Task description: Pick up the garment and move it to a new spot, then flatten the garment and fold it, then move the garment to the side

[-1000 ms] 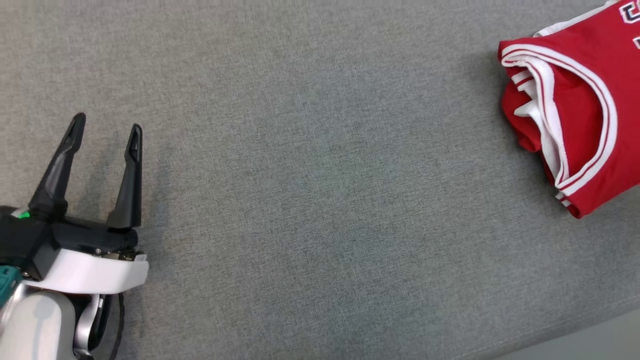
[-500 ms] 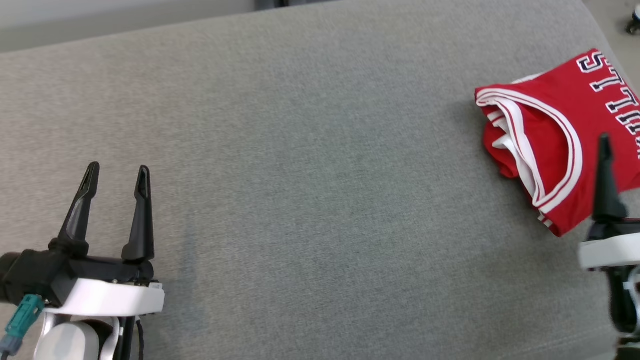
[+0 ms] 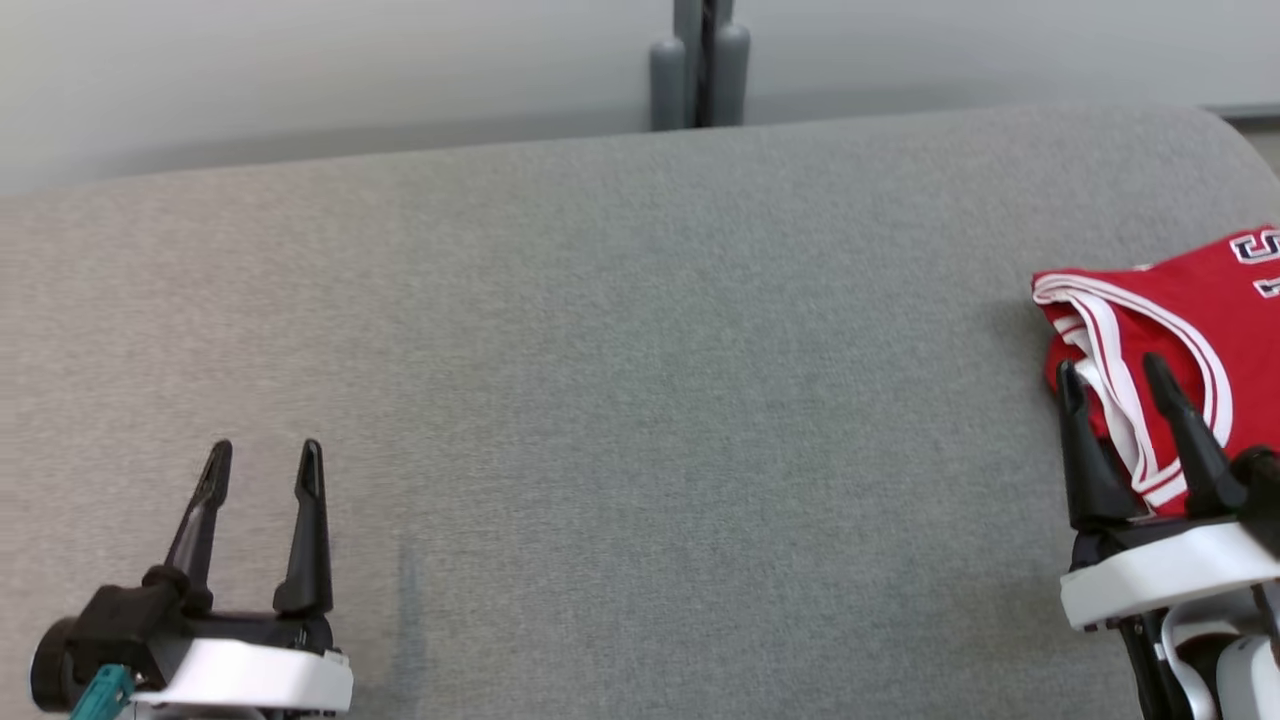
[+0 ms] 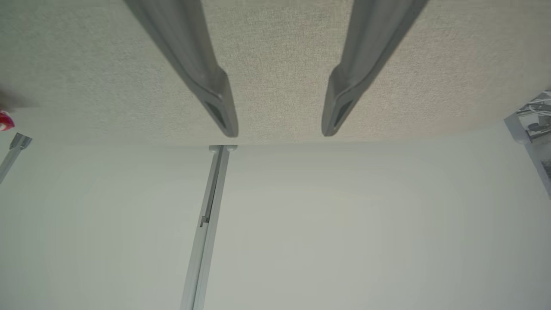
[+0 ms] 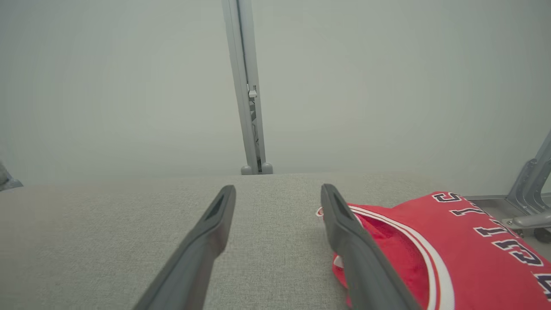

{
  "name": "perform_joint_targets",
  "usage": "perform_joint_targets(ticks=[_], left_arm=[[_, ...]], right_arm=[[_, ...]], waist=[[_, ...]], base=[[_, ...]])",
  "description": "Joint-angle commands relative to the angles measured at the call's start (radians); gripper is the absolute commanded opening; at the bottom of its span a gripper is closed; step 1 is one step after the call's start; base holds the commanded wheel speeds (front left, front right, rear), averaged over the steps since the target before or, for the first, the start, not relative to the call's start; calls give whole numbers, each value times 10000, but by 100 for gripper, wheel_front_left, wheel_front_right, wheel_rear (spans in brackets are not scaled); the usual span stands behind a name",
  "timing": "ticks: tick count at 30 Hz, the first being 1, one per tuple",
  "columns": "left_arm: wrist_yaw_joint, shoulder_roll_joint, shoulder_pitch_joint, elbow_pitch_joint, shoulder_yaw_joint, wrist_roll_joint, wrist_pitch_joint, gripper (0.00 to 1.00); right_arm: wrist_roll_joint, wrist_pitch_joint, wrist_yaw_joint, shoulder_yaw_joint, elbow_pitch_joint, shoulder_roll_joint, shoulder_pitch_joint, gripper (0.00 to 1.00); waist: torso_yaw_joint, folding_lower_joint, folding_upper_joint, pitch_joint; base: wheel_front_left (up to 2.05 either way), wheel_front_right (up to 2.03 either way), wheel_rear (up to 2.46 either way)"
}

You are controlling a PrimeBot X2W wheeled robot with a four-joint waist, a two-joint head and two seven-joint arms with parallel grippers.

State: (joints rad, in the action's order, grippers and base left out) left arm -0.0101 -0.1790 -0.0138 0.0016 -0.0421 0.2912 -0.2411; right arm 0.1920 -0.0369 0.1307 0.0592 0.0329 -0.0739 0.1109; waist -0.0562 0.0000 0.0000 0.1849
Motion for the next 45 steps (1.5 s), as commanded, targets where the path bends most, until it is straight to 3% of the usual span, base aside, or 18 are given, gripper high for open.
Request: perform_joint_targets(ticks=[1, 19, 45], left_arm=[[-33, -43, -167, 22, 22, 19, -29, 100], [-56, -233, -1255, 129, -331, 20, 526, 100], [-161, -429, -1381, 268, -466, 220, 528, 100]], right_arm=[[-32, 77, 3, -2, 74, -37, -224, 100], [-148, 697, 3, 321, 849, -28, -2065, 100], [-99, 1025, 3, 494, 1504, 148, -2698, 100]], waist=[[348, 0, 0, -439], [720, 0, 0, -1898], [752, 0, 0, -2199]], base=[[0, 0, 0], [0, 0, 0], [0, 0, 0]])
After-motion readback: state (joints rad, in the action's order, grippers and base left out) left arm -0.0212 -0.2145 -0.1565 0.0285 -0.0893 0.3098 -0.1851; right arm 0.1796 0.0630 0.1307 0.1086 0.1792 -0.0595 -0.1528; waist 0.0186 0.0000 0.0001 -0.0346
